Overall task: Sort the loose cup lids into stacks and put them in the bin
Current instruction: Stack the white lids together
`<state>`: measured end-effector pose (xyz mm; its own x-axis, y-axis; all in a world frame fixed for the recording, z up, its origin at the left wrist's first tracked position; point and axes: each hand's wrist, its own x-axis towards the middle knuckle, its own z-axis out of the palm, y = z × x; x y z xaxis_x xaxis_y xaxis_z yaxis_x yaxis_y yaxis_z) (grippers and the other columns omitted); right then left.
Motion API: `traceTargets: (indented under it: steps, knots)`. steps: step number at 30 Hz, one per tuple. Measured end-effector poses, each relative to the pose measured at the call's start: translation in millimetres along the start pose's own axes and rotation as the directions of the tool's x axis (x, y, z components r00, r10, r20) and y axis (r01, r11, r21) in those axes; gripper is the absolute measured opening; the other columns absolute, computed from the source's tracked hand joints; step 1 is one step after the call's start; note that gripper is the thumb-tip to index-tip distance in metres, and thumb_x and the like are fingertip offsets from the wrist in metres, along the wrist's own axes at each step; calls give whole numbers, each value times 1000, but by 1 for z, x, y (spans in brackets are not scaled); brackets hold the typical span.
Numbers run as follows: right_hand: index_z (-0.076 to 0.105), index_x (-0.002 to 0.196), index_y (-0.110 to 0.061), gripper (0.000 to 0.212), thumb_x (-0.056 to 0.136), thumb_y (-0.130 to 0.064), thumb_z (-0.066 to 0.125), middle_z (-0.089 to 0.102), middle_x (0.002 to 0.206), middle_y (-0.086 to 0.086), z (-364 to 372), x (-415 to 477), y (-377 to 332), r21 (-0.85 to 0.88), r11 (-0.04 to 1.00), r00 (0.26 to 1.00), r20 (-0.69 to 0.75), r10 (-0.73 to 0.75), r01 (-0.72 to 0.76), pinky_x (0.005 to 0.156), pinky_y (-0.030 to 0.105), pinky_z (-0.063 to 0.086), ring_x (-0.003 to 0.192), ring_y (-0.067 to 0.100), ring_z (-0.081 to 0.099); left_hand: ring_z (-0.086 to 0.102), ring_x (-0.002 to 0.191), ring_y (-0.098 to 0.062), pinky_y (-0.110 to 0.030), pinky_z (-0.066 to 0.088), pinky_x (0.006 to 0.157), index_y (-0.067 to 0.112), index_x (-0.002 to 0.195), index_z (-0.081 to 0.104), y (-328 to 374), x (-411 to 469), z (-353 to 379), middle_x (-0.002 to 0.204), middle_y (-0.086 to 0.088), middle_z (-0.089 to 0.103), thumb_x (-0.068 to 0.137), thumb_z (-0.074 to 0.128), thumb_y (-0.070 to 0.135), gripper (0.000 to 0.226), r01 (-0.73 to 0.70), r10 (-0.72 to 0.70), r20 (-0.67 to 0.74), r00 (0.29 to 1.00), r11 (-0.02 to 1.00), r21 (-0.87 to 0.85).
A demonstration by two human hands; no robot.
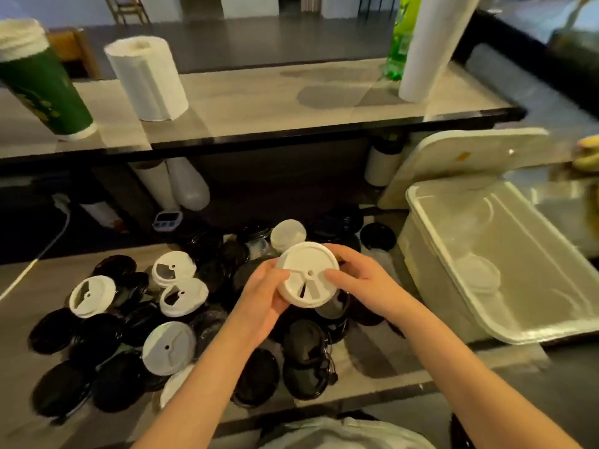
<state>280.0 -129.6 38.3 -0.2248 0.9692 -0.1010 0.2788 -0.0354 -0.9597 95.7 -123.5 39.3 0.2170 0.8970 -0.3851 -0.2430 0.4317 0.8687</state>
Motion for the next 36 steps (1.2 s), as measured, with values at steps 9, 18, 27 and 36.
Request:
traceTargets:
  steps: [9,18,27,36]
  knots:
    - [58,117,-25,29,93,-11,56,65,109,-3,-125,-42,9,90,996,958,-284,46,-21,82,24,50,98,11,61,62,105,-16,-40,51,93,21,121,61,14,50,120,110,4,66,85,63,36,40,-96,-35,204,978,795,599]
    - [31,139,-41,76,78,-27,75,39,136,-18,-215,-83,21,-169,976,946,-316,75,-134,95,17,38,121,-2,41,57,70,-15,-24,48,63,17,81,57,16,89,225,78,-8,55,85,60,32,16,-180,-87,294,952,617,766]
    - [13,144,-45,102,66,-42,79,27,143,-17,-249,-88,38,-645,748,987,-76,141,-156,104,29,36,128,5,31,68,71,-20,-30,55,75,11,77,56,4,106,283,73,-7,58,82,61,27,18,-172,-321,337,885,448,877]
    - [19,146,-29,105,61,-44,80,32,145,-1,-267,-81,83,-596,717,930,-283,233,-361,107,40,35,133,23,33,53,116,-18,-31,45,93,14,131,51,-23,115,261,126,0,57,92,52,39,47,-550,6,550,835,3,835]
